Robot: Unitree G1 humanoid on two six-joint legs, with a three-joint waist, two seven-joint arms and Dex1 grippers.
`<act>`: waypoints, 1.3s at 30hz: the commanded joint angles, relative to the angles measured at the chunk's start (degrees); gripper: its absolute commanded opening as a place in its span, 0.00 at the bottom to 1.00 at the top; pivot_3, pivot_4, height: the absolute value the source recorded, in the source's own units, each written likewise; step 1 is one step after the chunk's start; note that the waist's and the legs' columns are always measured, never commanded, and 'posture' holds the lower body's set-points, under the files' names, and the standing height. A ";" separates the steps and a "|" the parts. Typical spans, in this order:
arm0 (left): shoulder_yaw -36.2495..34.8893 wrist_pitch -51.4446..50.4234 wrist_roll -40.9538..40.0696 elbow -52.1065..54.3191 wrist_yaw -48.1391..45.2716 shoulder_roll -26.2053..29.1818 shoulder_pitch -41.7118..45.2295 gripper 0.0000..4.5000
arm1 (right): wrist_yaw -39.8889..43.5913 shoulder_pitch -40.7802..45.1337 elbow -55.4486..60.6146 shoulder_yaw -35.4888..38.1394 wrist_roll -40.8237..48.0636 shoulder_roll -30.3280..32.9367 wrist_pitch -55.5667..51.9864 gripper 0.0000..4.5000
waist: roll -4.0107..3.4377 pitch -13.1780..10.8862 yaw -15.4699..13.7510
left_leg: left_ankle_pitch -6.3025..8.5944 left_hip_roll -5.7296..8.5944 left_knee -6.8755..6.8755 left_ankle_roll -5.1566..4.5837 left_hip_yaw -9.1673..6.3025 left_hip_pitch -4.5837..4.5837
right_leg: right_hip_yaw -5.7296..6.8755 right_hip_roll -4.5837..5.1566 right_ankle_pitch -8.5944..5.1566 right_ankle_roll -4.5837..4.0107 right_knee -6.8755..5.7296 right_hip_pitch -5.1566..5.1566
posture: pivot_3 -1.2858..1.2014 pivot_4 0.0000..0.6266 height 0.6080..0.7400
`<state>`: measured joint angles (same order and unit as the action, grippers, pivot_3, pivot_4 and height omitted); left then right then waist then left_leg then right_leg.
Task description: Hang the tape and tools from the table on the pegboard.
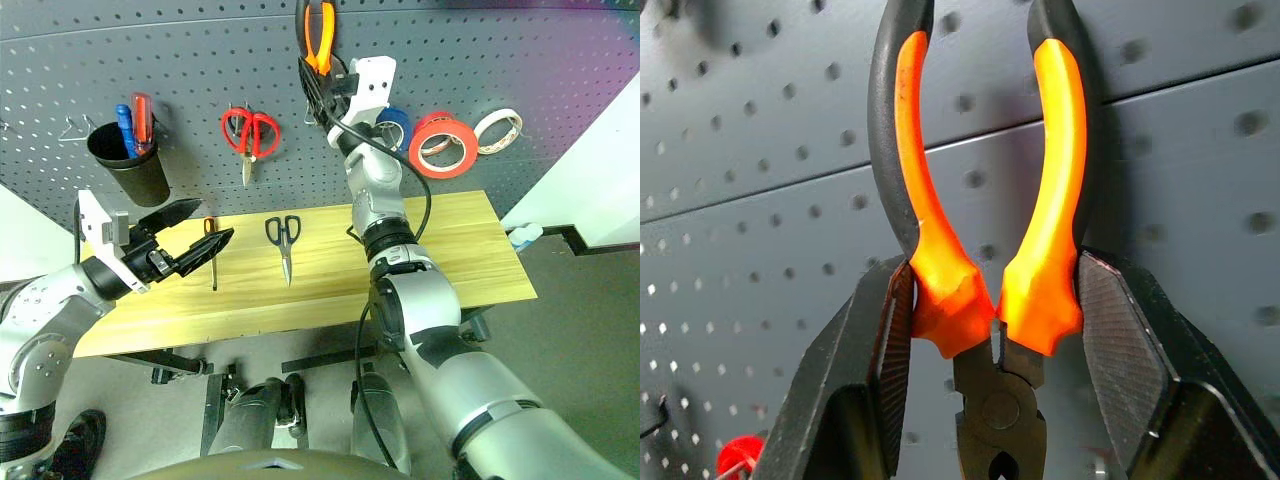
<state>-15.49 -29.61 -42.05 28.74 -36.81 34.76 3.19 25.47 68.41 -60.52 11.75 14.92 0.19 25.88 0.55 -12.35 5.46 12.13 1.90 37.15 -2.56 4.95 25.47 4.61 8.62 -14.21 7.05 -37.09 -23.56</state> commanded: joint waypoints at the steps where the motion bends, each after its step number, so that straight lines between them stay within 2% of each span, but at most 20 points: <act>1: -2.13 -0.34 -1.71 3.28 0.54 0.71 -0.72 1.00 | -1.98 2.47 3.15 -0.34 -1.27 -0.16 4.01 0.47 | 0.00 0.00 -0.05 | 0.00 0.00 0.00 0.00 0.00 0.00 | 0.00 0.00 0.00 0.00 0.00 0.00 | 0.50 0.21 1.00; 18: -7.95 -4.27 -6.19 8.93 3.75 3.46 -6.13 1.00 | -6.86 4.07 0.72 -0.42 -2.83 -2.72 9.63 0.47 | -0.15 -0.10 -0.25 | -0.01 -0.13 -0.09 0.04 -0.01 -0.03 | -0.01 -0.05 -0.09 -0.18 0.00 -0.07 | 0.52 0.29 1.00; 23: -9.50 -4.94 -7.52 10.30 5.00 3.90 -7.34 1.00 | -8.50 5.02 -2.79 -0.79 -4.22 -3.12 10.90 0.47 | -0.18 -0.13 -1.46 | 0.00 -0.16 -0.14 0.05 0.00 -0.06 | -0.01 -0.07 -0.13 -0.25 0.01 -0.26 | 0.53 0.31 1.00; 30: -10.22 -5.36 -8.73 11.47 6.06 4.37 -8.34 1.00 | -11.34 5.60 -6.74 -1.33 -7.05 -2.10 12.25 0.47 | -0.24 -0.24 -2.44 | -0.03 -0.19 -0.22 0.11 0.00 -0.05 | -0.01 -0.07 -0.17 -0.36 0.02 -0.38 | 0.54 0.33 1.00; 39: -10.64 -5.82 -10.08 11.47 6.33 5.25 -8.50 1.00 | -13.62 6.98 -6.15 -1.46 -8.84 -0.59 14.46 0.47 | -0.32 -0.32 -3.00 | -0.05 -0.21 -0.27 0.14 0.00 -0.03 | -0.01 -0.08 -0.18 -0.40 0.02 -0.44 | 0.54 0.33 1.00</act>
<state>-24.54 -35.74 -50.99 38.75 -30.43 39.40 -5.87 12.12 71.96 -68.80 10.18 6.23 -0.91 38.12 0.24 -12.67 2.47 12.09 1.69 36.88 -2.42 4.94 25.44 4.60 8.55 -14.39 6.65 -37.06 -24.01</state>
